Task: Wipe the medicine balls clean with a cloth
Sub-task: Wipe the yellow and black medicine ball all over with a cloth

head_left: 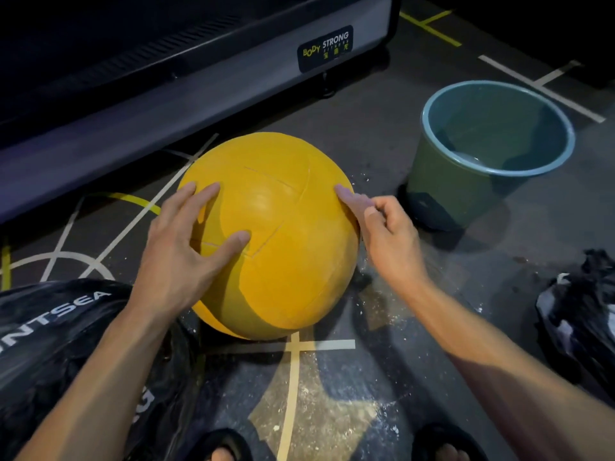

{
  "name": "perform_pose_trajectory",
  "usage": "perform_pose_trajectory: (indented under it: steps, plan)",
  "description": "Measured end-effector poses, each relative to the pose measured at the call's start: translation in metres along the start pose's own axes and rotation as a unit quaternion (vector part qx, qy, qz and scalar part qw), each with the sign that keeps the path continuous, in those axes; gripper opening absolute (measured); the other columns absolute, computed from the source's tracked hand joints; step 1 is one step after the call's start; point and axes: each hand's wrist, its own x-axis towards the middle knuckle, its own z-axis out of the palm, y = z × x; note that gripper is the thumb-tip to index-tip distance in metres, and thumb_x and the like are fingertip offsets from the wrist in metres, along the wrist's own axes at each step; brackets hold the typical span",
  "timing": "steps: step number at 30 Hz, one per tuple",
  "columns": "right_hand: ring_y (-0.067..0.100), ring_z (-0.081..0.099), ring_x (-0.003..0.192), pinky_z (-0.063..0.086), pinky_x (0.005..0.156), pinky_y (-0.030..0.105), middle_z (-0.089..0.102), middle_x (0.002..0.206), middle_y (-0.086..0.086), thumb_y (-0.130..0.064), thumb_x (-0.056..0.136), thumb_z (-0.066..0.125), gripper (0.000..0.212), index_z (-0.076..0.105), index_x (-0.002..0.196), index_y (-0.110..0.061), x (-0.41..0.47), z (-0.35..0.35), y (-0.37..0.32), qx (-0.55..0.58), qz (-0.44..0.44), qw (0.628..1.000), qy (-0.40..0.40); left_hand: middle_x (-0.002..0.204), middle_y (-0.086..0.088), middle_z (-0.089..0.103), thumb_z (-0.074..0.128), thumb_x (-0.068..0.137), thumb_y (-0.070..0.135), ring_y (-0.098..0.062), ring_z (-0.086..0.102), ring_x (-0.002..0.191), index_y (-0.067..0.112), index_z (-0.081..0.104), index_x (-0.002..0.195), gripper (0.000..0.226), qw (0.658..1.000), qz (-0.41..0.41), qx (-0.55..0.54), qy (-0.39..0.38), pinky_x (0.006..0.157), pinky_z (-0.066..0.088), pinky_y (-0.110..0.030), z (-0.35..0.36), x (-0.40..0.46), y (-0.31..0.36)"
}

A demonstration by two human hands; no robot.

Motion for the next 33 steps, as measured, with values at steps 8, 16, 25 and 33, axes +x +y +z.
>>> perform_pose_trajectory:
  steps: [8, 16, 25, 33]
  plan:
    - [0.016, 0.032, 0.151, 0.032, 0.122, 0.042, 0.044, 0.158, 0.003, -0.002, 0.104, 0.053, 0.030, 0.060, 0.131, -0.010, -0.100, 0.047, 0.009, -0.101, -0.365, 0.910, -0.170, 0.162, 0.010, 0.031, 0.077, 0.075, 0.067, -0.007, 0.029, 0.147, 0.044, 0.044, 0.148, 0.084, 1.000, -0.004, -0.011, -0.006, 0.114, 0.029, -0.032, -0.008, 0.021, -0.016]
    - [-0.004, 0.057, 0.067, 0.038, 0.055, 0.009, 0.069, 0.099, -0.008, -0.018, 0.109, 0.042, 0.016, 0.057, 0.115, -0.021, -0.015, 0.043, -0.003, -0.084, -0.158, 0.983, 0.030, 0.158, 0.009, 0.032, 0.071, 0.080, 0.056, -0.004, 0.033, 0.130, 0.047, 0.040, 0.148, 0.075, 0.998, -0.038, -0.039, -0.014, 0.107, 0.036, -0.039, -0.012, 0.023, -0.023]
    - [0.013, 0.025, 0.154, 0.027, 0.125, 0.042, 0.035, 0.160, -0.005, 0.000, 0.101, 0.051, 0.030, 0.056, 0.125, -0.018, -0.066, 0.049, 0.032, -0.166, -0.431, 0.871, -0.169, 0.156, 0.011, 0.038, 0.073, 0.081, 0.054, -0.016, 0.041, 0.139, 0.044, 0.041, 0.149, 0.077, 0.997, -0.062, -0.025, -0.031, 0.105, 0.039, -0.040, -0.020, 0.024, -0.041]
    - [0.005, 0.064, 0.099, 0.053, 0.073, 0.016, 0.062, 0.134, 0.013, -0.024, 0.111, 0.035, 0.027, 0.051, 0.134, -0.023, -0.026, 0.059, 0.007, -0.080, -0.194, 0.977, -0.047, 0.162, 0.004, 0.034, 0.064, 0.084, 0.056, -0.025, 0.043, 0.140, 0.036, 0.027, 0.157, 0.085, 0.992, -0.109, -0.023, -0.053, 0.109, 0.042, -0.050, -0.020, 0.030, -0.041]
